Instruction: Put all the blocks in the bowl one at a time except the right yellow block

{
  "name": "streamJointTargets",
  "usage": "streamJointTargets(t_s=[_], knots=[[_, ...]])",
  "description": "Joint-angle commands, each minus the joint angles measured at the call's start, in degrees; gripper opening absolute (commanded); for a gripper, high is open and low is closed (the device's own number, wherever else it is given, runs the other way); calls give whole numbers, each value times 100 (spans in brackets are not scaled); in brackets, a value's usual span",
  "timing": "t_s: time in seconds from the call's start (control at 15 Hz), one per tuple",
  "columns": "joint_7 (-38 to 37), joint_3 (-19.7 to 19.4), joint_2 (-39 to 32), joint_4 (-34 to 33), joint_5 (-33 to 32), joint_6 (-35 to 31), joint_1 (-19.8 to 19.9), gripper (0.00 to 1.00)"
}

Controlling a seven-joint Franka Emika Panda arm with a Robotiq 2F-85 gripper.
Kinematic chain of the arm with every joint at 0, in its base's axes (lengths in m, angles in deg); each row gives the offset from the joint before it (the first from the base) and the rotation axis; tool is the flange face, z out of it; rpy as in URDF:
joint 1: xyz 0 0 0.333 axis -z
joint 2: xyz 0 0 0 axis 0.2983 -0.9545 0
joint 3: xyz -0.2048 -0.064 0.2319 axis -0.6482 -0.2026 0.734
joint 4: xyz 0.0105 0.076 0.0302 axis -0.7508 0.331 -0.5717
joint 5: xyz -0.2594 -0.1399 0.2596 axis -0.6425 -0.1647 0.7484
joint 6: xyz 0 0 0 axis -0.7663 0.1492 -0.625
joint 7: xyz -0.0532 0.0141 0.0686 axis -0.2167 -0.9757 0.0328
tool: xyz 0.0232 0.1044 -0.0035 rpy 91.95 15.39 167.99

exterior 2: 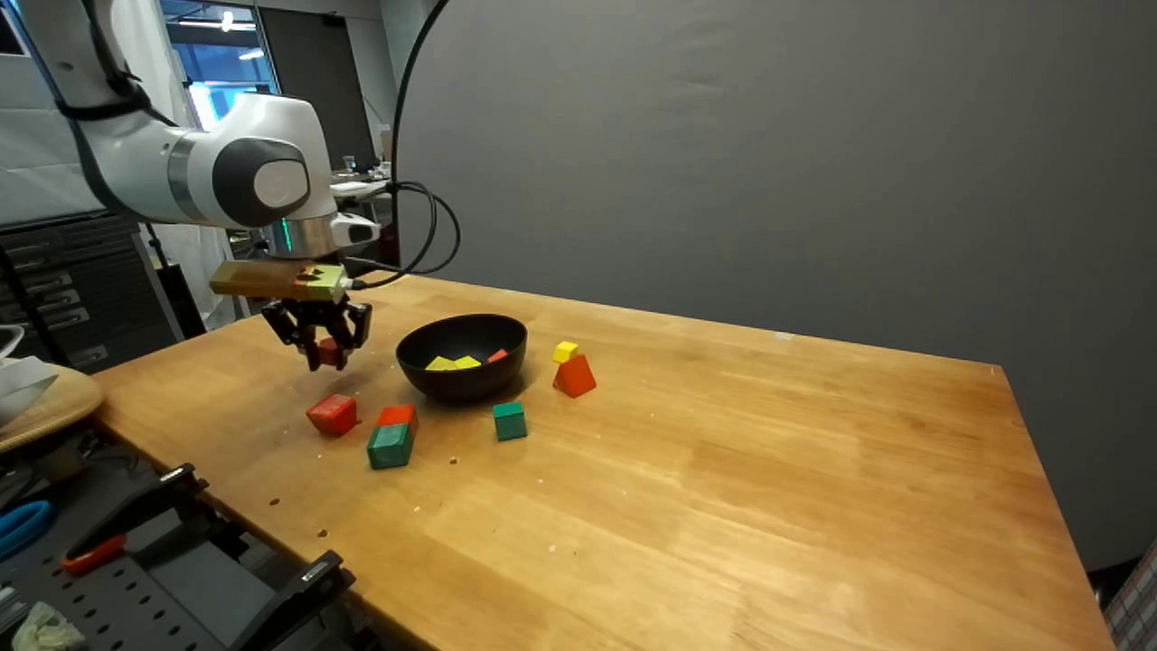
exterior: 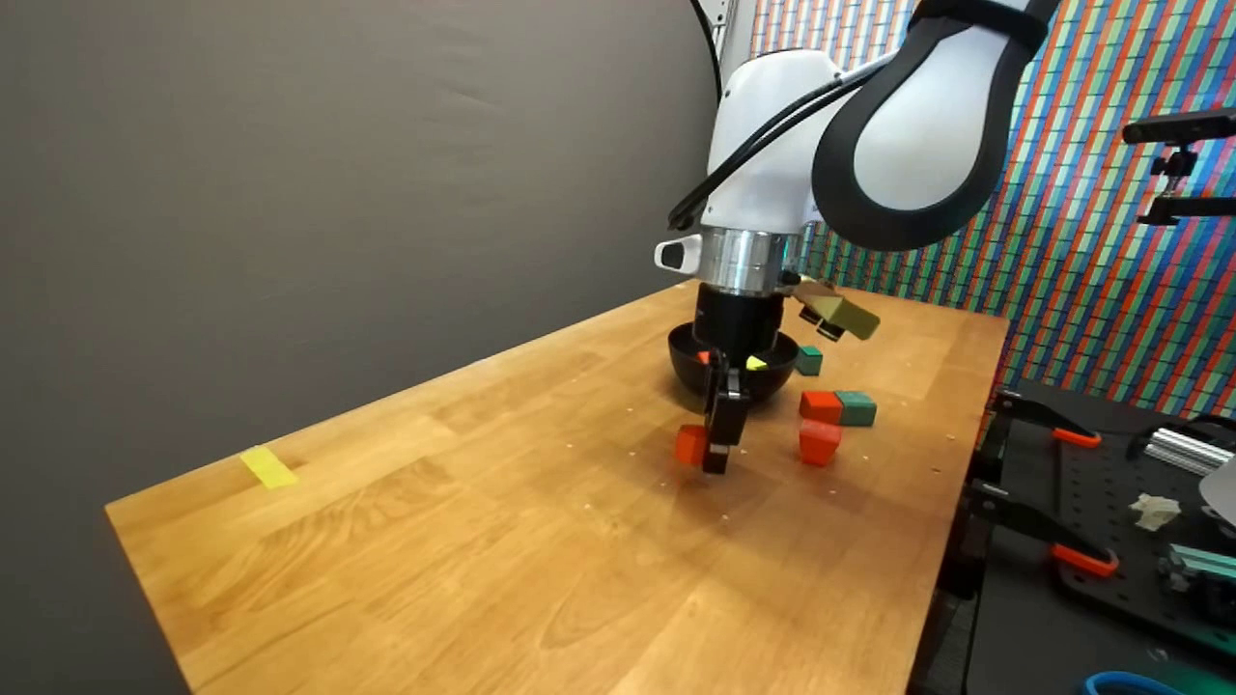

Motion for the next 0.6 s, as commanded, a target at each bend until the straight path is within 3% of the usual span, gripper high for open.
streamJointTargets(t_s=[0.0, 0.27, 0.53], knots=[[-143, -133, 1166, 645, -90, 2, -17, 16], [-513, -723, 1848, 950, -35, -75, 153, 16], [-848, -1395, 1735, 834, -116, -106, 418, 16]])
